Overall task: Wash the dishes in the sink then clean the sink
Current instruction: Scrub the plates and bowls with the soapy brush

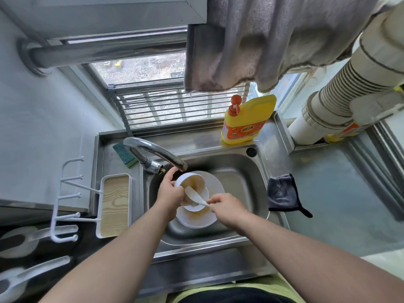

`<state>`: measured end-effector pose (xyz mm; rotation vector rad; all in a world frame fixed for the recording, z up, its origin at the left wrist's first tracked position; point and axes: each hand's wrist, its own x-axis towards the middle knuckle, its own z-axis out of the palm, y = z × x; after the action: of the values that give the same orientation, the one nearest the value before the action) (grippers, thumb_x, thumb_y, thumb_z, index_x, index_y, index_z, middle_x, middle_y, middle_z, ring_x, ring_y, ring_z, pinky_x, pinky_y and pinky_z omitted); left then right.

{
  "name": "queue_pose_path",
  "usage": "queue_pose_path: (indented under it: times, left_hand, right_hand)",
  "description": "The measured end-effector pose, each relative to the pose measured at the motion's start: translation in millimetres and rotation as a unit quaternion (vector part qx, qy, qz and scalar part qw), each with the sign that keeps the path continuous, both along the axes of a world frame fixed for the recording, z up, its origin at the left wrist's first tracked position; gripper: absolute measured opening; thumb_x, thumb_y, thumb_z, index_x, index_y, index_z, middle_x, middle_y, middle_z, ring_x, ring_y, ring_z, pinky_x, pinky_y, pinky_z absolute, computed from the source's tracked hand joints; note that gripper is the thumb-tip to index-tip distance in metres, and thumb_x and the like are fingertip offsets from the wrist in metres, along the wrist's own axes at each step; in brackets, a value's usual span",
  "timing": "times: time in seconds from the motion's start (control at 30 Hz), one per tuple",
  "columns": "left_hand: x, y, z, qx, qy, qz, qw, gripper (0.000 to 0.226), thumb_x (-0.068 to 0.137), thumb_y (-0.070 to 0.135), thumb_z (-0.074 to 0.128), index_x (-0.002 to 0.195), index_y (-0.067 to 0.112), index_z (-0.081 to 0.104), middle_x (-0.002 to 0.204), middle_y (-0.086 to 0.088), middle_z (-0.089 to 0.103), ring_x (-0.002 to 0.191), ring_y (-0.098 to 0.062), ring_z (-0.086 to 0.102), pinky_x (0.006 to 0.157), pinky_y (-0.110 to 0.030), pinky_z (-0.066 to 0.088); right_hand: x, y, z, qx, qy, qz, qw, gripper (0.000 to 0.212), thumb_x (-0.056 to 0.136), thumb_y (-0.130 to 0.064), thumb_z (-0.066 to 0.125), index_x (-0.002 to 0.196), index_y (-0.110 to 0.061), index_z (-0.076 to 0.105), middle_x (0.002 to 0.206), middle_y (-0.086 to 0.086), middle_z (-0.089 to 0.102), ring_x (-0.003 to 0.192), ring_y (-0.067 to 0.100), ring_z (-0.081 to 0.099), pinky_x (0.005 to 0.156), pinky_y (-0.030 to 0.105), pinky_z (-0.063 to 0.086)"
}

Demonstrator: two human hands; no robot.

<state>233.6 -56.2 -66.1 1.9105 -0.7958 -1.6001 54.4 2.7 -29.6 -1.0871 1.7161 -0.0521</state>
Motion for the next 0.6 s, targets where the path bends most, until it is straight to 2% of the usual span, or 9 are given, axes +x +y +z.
queue_pose_path:
  times: [0.07,0.1,0.17,0.23,0.33,0.4,0.47,0.53,0.6]
  left_hand:
    - [2.4,2.1,-3.0,0.003,-0.009,-0.004,1.000,0.060,0.084,-0.012,0.056,0.122,0.034,0.056,0.115,-0.013,0.066,0.104,-0.034,0.067,0.081,-0.056,0.064]
    - [3.0,3.7,-4.4,0.009,0.003,-0.005,1.000,0.060,0.082,-0.016,0.057,0.117,0.033,0.059,0.116,-0.013,0.067,0.105,-0.034,0.067,0.083,-0.057,0.063]
    - [2.5,6.2,-6.5,0.009,0.029,0.000,1.000,0.068,0.078,-0.022,0.055,0.115,0.035,0.061,0.117,-0.016,0.068,0.106,-0.035,0.067,0.088,-0.057,0.062]
    - [-1.9,6.4,-5.7,0.008,0.062,0.020,0.998,0.073,0.080,-0.025,0.050,0.120,0.035,0.060,0.120,-0.015,0.066,0.109,-0.035,0.066,0.092,-0.058,0.061]
    - [-5.2,3.8,-5.8,0.015,0.110,0.069,0.991,0.072,0.087,-0.025,0.047,0.130,0.032,0.057,0.124,-0.011,0.065,0.109,-0.037,0.065,0.079,-0.057,0.063]
    - [-2.9,3.3,-8.4,0.008,0.110,0.071,0.991,0.073,0.086,-0.025,0.053,0.126,0.035,0.061,0.130,-0.013,0.064,0.111,-0.041,0.065,0.068,-0.051,0.063]
    - [-0.5,3.8,-7.6,0.002,0.105,0.069,0.992,0.073,0.085,-0.025,0.058,0.125,0.035,0.063,0.130,-0.011,0.064,0.111,-0.038,0.065,0.067,-0.048,0.062]
    - [-2.2,3.9,-3.5,0.001,0.103,0.047,0.994,0.070,0.086,-0.024,0.057,0.129,0.030,0.064,0.124,-0.006,0.066,0.107,-0.031,0.066,0.072,-0.051,0.064]
    - [-4.3,4.3,-1.0,-0.011,0.112,0.018,0.994,0.075,0.082,-0.028,0.050,0.127,0.030,0.067,0.111,-0.005,0.071,0.100,-0.028,0.070,0.079,-0.051,0.064]
  right_hand:
    - [-6.7,-7.0,7.1,-0.012,0.025,0.018,0.999,0.028,0.095,-0.032,0.055,0.115,-0.038,0.074,0.117,-0.011,0.072,0.111,0.021,0.065,0.090,0.034,0.053]
    - [-9.9,-11.5,11.8,-0.032,0.068,0.057,0.996,0.031,0.096,-0.035,0.052,0.120,-0.041,0.071,0.118,-0.011,0.071,0.110,0.022,0.066,0.084,0.033,0.052]
    - [-11.6,-18.8,20.7,-0.090,0.161,0.142,0.973,0.035,0.100,-0.038,0.044,0.127,-0.045,0.065,0.117,-0.006,0.071,0.104,0.027,0.066,0.074,0.034,0.049]
    - [-4.2,-18.0,20.9,-0.109,0.176,0.158,0.966,0.035,0.103,-0.036,0.038,0.128,-0.043,0.062,0.115,0.001,0.071,0.099,0.031,0.065,0.070,0.036,0.047]
    - [12.1,-8.0,9.0,-0.030,0.035,0.049,0.998,0.028,0.104,-0.032,0.046,0.122,-0.033,0.068,0.114,0.000,0.070,0.102,0.026,0.064,0.078,0.034,0.048]
    - [9.3,-4.3,5.7,0.002,-0.031,-0.008,0.999,0.023,0.102,-0.028,0.054,0.114,-0.028,0.072,0.110,-0.002,0.070,0.098,0.021,0.062,0.082,0.033,0.049]
    - [-3.7,-7.5,10.6,-0.034,0.031,0.075,0.996,0.026,0.102,-0.032,0.050,0.118,-0.035,0.070,0.111,-0.003,0.071,0.097,0.022,0.064,0.077,0.034,0.050]
    - [-13.6,-10.6,14.7,-0.087,0.179,0.204,0.959,0.031,0.103,-0.031,0.041,0.123,-0.044,0.061,0.108,0.001,0.070,0.089,0.029,0.062,0.068,0.036,0.045]
    - [-10.2,-8.9,16.1,-0.110,0.209,0.229,0.944,0.032,0.104,-0.029,0.038,0.125,-0.043,0.057,0.107,0.004,0.069,0.084,0.031,0.058,0.067,0.035,0.043]
